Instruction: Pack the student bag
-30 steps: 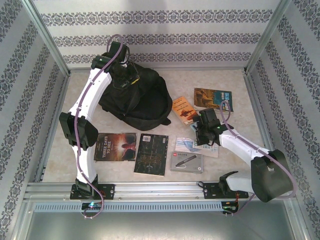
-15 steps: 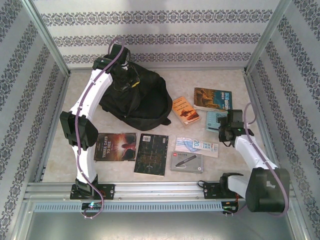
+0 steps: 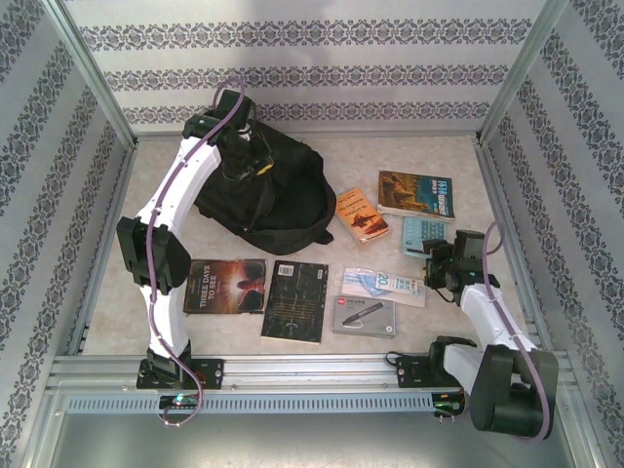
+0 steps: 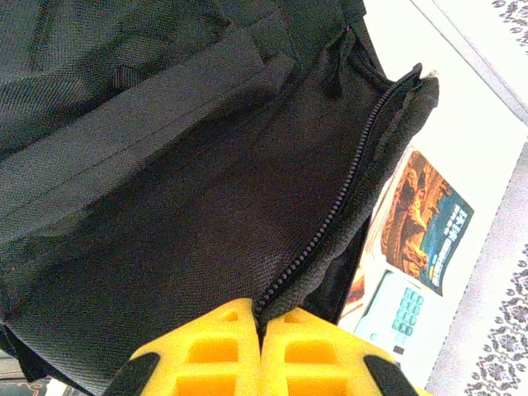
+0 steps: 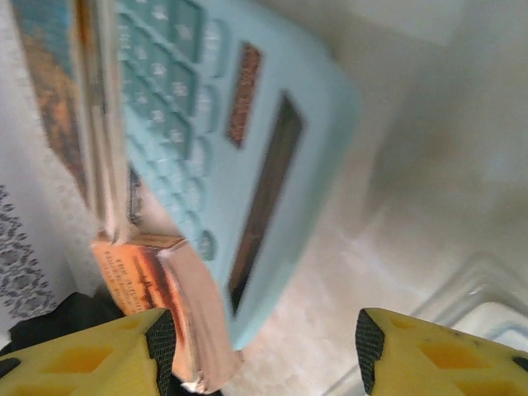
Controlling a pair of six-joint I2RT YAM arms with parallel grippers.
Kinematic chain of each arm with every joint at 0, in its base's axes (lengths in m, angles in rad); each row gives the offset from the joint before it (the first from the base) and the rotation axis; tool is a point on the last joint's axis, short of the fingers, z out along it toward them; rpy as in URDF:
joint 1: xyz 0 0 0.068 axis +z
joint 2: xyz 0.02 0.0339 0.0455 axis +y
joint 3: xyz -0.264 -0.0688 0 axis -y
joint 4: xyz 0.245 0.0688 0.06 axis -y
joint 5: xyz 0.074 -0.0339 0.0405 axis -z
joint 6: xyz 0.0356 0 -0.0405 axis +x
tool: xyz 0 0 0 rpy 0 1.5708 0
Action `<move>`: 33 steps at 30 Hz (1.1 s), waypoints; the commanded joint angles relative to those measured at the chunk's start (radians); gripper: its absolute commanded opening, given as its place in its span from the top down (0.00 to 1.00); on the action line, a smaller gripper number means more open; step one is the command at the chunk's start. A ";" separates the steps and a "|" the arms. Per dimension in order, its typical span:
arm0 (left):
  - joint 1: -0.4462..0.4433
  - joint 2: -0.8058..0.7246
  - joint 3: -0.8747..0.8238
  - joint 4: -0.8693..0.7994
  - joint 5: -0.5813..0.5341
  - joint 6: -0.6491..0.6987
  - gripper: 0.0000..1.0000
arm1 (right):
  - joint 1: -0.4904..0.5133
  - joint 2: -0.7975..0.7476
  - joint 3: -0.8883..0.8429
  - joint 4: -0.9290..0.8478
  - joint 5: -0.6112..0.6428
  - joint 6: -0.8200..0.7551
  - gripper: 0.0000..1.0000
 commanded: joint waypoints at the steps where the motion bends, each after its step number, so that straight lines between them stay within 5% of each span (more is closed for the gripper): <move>1: -0.010 -0.044 -0.012 -0.016 -0.005 -0.008 1.00 | -0.015 0.019 -0.015 0.062 -0.043 0.002 0.39; 28: -0.009 -0.068 -0.052 -0.008 -0.021 0.019 1.00 | -0.041 0.309 -0.017 0.353 -0.021 0.067 0.62; 33: -0.009 -0.077 -0.061 -0.014 -0.031 0.031 1.00 | -0.041 0.316 0.000 0.343 -0.009 0.095 0.76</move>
